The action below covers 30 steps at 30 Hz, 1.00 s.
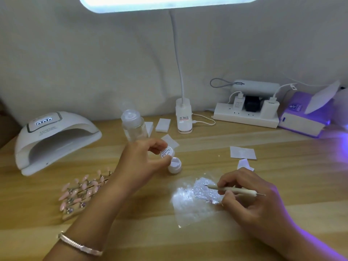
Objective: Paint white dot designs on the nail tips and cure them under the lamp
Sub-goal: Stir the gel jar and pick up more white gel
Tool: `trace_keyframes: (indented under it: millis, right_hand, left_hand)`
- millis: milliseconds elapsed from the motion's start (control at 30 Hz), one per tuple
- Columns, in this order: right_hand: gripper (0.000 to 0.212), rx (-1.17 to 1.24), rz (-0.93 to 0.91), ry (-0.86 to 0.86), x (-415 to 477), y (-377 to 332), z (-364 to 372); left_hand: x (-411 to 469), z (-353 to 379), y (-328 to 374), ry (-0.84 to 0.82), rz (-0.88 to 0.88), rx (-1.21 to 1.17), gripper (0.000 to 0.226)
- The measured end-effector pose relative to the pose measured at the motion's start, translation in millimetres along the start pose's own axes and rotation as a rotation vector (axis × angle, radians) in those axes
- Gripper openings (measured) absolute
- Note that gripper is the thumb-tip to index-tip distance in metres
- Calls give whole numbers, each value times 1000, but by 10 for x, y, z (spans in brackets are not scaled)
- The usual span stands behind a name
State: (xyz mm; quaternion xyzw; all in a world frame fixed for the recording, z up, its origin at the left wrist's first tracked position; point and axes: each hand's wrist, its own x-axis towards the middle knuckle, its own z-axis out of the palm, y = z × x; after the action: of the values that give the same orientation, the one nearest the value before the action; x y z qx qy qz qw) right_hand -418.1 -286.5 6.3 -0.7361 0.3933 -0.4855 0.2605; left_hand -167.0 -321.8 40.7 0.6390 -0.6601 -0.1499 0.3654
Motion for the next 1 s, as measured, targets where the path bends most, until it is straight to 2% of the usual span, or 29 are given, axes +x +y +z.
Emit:
trace_keyframes:
  millis: [200,533,1000]
  right_hand:
    - [13,-23,-27,-12,10,-1,-7]
    - [9,-15,-15,-6,-1,17,2]
    - [14,11,-22,-19,-9,28,-8]
  left_hand:
    - [44,101,-1,-111,82,103,32]
    - [9,91,-9,-124,89,68,31]
    - [30,100,17,-217,89,181,32]
